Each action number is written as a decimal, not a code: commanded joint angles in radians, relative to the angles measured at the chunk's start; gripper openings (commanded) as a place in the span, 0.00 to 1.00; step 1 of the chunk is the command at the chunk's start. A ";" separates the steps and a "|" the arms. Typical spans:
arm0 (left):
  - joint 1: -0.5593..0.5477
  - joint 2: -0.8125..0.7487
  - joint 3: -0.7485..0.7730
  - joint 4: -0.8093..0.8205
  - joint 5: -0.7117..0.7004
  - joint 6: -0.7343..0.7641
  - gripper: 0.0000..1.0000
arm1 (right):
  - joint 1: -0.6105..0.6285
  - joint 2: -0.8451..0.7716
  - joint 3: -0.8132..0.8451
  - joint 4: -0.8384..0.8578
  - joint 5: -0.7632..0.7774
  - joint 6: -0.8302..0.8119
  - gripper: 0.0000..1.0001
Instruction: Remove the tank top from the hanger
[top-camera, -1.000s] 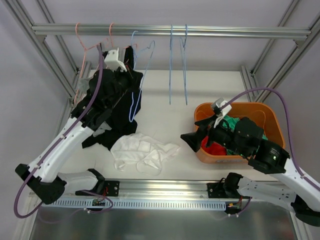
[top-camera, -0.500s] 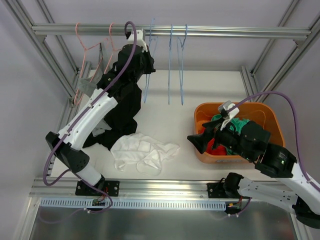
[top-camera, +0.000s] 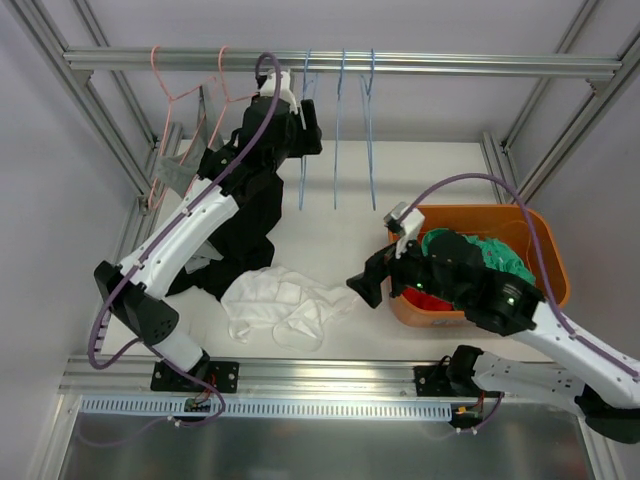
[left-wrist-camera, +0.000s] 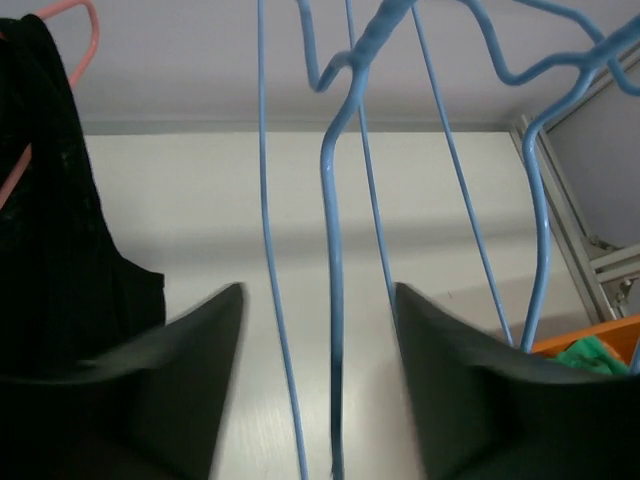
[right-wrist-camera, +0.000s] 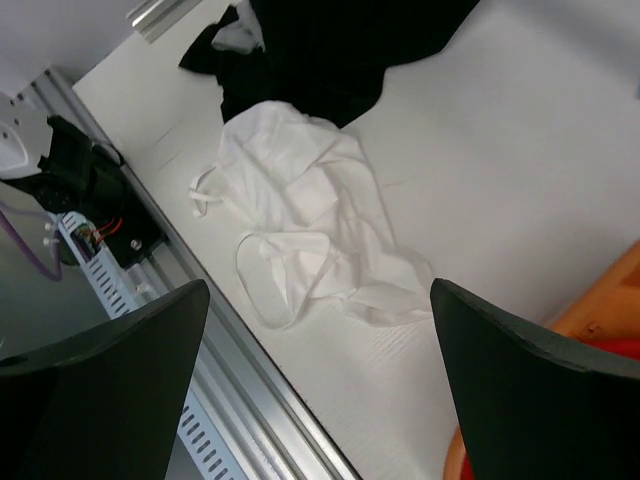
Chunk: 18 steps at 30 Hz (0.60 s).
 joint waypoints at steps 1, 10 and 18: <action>-0.010 -0.139 -0.044 0.013 -0.008 -0.009 0.73 | 0.007 0.095 -0.003 0.116 -0.161 -0.047 1.00; -0.010 -0.589 -0.409 -0.010 -0.083 0.005 0.99 | 0.126 0.440 0.054 0.207 -0.030 -0.026 1.00; -0.010 -0.991 -0.691 -0.137 -0.122 -0.027 0.99 | 0.234 0.761 0.144 0.310 0.287 0.144 0.99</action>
